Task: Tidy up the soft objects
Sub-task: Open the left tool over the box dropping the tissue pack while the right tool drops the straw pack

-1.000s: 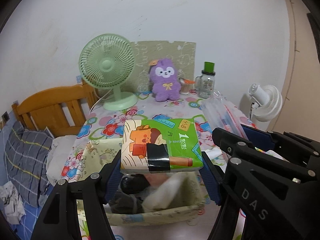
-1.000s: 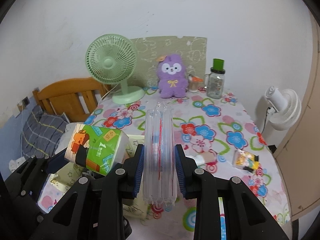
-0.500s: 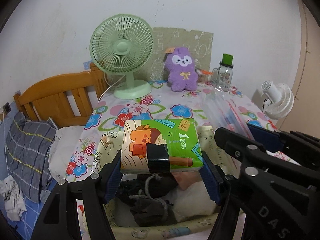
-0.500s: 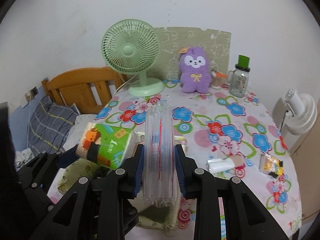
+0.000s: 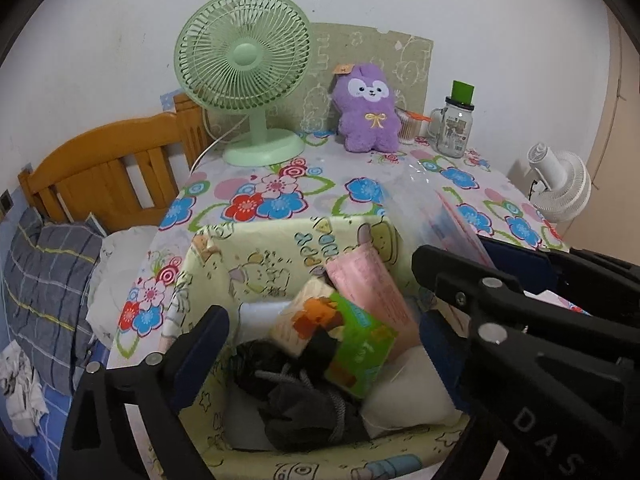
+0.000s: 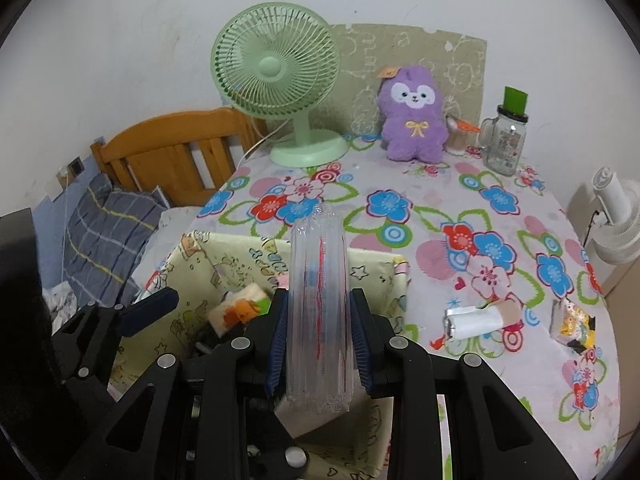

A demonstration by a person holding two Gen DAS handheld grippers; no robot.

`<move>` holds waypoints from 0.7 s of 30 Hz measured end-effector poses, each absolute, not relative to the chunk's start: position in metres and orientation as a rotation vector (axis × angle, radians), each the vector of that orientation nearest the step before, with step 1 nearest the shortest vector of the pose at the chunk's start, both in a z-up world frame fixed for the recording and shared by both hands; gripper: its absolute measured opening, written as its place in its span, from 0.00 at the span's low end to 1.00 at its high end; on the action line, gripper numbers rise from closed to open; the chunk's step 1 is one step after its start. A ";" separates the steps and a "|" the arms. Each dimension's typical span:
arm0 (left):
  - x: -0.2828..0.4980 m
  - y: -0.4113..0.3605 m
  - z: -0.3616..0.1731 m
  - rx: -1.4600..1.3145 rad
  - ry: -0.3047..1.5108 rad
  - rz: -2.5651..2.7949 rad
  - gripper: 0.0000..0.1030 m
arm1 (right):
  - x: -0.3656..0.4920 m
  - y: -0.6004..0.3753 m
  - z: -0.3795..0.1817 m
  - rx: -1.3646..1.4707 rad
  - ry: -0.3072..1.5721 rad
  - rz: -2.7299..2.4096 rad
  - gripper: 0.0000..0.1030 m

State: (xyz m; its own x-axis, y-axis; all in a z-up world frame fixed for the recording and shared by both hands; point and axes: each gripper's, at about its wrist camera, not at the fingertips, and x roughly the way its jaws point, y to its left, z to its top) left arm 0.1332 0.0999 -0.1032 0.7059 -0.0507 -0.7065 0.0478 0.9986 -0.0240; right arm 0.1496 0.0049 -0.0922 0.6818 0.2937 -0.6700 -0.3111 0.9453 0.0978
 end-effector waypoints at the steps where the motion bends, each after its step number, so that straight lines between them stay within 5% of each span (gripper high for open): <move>1: 0.133 0.100 -0.103 -0.003 0.788 -0.051 0.96 | 0.150 0.006 -0.094 -0.026 0.752 0.346 0.32; 6: 0.126 0.105 -0.100 -0.017 0.789 -0.034 0.97 | 0.151 0.013 -0.098 -0.050 0.765 0.375 0.35; 11: 0.117 0.107 -0.095 -0.038 0.780 -0.042 0.99 | 0.145 0.020 -0.100 -0.079 0.775 0.402 0.71; 21: 0.102 0.089 -0.080 -0.012 0.736 -0.065 0.99 | 0.128 0.006 -0.089 -0.052 0.739 0.384 0.84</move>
State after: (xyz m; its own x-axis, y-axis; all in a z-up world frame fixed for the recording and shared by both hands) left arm 0.1023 0.0887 -0.0803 0.7392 -0.0636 -0.6704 0.0554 0.9979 -0.0335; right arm 0.1280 0.0055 -0.0887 0.6731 0.3224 -0.6656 -0.3587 0.9293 0.0874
